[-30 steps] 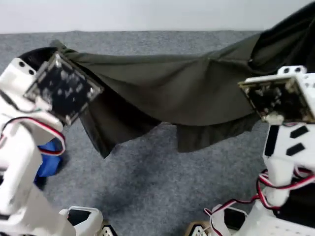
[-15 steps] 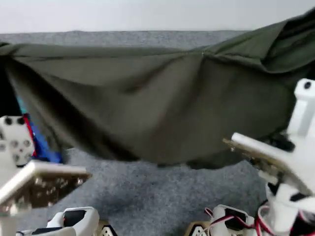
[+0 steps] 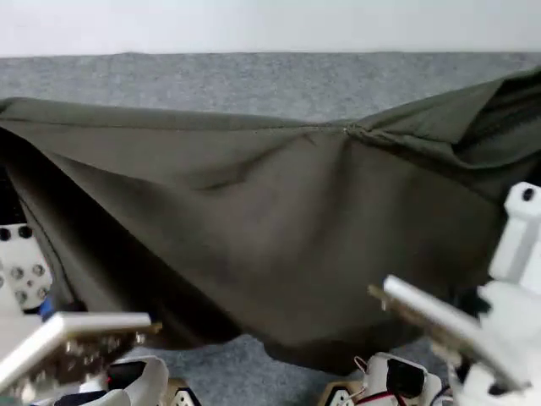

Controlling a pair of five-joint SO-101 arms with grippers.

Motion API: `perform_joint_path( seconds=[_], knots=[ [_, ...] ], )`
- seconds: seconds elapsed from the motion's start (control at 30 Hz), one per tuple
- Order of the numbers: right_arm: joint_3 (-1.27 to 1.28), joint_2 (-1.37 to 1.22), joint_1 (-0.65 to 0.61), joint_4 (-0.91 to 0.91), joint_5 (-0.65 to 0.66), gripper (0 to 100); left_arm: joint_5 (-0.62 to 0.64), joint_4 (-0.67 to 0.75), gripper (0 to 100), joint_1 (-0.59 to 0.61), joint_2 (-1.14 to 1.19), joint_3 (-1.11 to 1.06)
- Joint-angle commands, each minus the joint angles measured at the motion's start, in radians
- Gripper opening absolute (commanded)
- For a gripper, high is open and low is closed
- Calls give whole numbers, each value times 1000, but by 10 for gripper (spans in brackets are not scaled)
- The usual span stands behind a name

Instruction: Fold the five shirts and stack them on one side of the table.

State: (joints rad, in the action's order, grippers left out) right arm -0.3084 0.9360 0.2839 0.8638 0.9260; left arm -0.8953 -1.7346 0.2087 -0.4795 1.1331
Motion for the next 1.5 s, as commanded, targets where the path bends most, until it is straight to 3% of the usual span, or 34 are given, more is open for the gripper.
perform_joint_path(
  seconds=[0.0,0.2,0.3,0.43,0.6,0.7,0.83,1.03,1.2,1.47],
  knots=[
    [-15,-13,8,122,11,10,-12,-20,5,8,5,-102],
    [143,-70,5,154,18,10,-15,-18,5,8,15,-475],
    [229,-117,-77,151,66,10,-18,40,5,-2,17,-719],
    [341,-194,-160,96,81,10,-18,322,5,5,17,-1015],
    [499,-328,-188,-186,81,10,-18,718,5,0,23,-1328],
    [546,-412,-188,-349,81,10,-17,922,5,5,81,-1411],
    [551,-519,-183,-504,81,10,-15,1100,5,6,221,-1379],
    [551,-671,-186,-759,86,10,-17,1247,5,-2,468,-1156],
    [531,-791,-183,-923,87,10,-20,1257,5,-2,689,-865],
    [381,-951,-189,-934,87,10,-160,1218,5,-15,913,-605]
  ],
)
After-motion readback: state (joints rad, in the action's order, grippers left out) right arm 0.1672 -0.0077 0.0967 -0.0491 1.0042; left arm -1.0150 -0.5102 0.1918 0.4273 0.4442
